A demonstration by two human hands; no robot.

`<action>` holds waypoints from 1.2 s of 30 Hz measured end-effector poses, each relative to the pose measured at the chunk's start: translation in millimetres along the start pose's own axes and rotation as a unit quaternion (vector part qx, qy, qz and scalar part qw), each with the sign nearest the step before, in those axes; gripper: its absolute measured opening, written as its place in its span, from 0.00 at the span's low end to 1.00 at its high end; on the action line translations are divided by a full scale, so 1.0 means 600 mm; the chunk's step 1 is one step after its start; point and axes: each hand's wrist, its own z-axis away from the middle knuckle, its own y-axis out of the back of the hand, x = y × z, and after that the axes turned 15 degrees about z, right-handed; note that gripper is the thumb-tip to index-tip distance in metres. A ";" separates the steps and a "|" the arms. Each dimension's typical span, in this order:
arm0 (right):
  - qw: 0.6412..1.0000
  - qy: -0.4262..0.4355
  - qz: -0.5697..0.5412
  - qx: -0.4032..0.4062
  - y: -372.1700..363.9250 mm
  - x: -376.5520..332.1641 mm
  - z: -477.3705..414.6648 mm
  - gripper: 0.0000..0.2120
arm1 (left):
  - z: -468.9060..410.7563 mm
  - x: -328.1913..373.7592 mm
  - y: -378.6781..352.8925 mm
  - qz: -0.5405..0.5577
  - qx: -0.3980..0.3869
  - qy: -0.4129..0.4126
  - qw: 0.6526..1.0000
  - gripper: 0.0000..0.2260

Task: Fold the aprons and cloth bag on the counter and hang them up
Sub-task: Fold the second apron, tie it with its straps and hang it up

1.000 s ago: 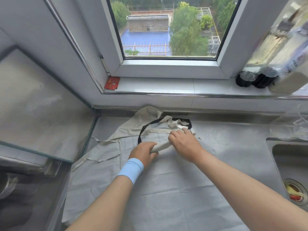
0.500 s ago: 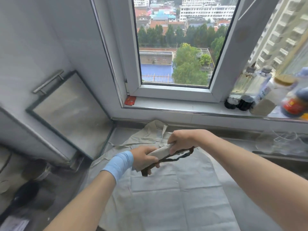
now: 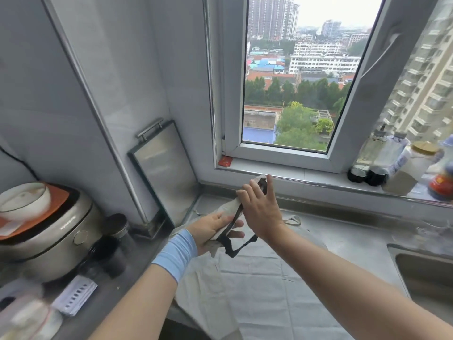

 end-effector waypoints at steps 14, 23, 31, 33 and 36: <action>0.972 -0.033 -0.233 -0.013 0.112 0.023 -0.035 0.08 | 0.081 0.024 -0.033 -0.001 0.029 -0.116 0.993 0.15; 0.754 -0.207 -0.544 -0.305 0.203 0.027 -0.117 0.06 | 0.072 0.052 -0.036 0.012 -0.060 -0.113 0.992 0.31; 0.460 -0.097 -0.771 -0.429 0.209 0.079 -0.169 0.16 | 0.074 0.117 -0.024 -0.067 0.064 -0.187 0.978 0.23; 0.528 -0.083 -0.740 -0.409 0.214 0.070 -0.181 0.19 | 0.067 0.138 -0.025 -0.146 0.069 -0.207 0.965 0.23; 0.669 -0.149 -0.668 -0.289 0.228 0.056 -0.195 0.17 | 0.068 0.163 -0.037 -0.183 0.084 -0.214 0.956 0.21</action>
